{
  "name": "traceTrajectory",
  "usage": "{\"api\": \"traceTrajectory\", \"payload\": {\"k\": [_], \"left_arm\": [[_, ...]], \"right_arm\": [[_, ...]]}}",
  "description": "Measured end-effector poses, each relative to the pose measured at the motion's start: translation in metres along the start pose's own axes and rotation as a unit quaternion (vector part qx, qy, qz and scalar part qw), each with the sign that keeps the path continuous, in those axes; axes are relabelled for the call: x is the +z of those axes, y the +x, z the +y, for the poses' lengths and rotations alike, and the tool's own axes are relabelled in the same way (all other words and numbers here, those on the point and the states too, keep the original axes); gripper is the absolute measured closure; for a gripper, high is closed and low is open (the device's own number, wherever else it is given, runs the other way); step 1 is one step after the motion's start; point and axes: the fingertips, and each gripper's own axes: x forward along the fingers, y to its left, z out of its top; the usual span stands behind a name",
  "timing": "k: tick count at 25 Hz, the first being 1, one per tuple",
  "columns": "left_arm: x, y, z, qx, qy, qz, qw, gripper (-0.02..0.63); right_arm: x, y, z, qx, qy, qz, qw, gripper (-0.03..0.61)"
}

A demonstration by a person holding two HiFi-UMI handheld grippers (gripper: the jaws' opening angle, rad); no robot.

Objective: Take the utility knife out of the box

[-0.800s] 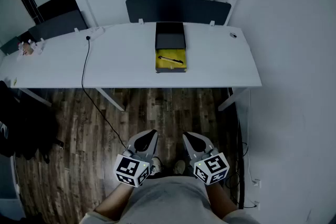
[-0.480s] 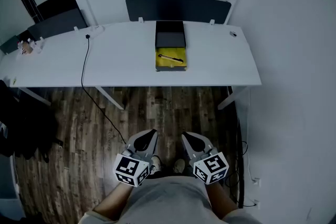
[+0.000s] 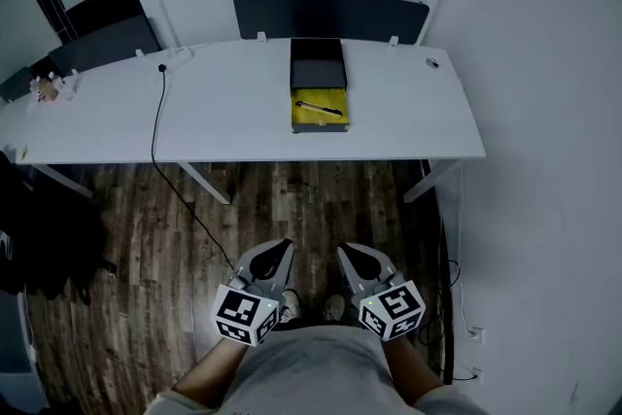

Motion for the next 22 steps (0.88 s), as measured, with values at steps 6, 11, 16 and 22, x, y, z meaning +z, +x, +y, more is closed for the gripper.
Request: {"api": "traceTrajectory", "payload": {"k": [6,11,16,22], "left_arm": [[0.001,-0.005,0.026,-0.006,-0.003,0.001,1.0,0.614],[0.003,-0.009,0.047,-0.014,-0.002,0.001,0.9999,0.614],[0.006,-0.009,0.06,-0.022,-0.004,-0.003,0.9997,0.614],[0.008,-0.003,0.071,-0.024,-0.009,-0.006,0.9996,0.612]], "right_arm": [[0.004,0.022,0.015,0.001,-0.005,0.0,1.0,0.565],[0.007,0.038,0.026,-0.007,-0.004,-0.006,1.0,0.565],[0.01,0.049,0.032,-0.012,-0.007,-0.005,1.0,0.565],[0.014,0.064,0.028,-0.012,-0.008,-0.003,1.0,0.565]]}}
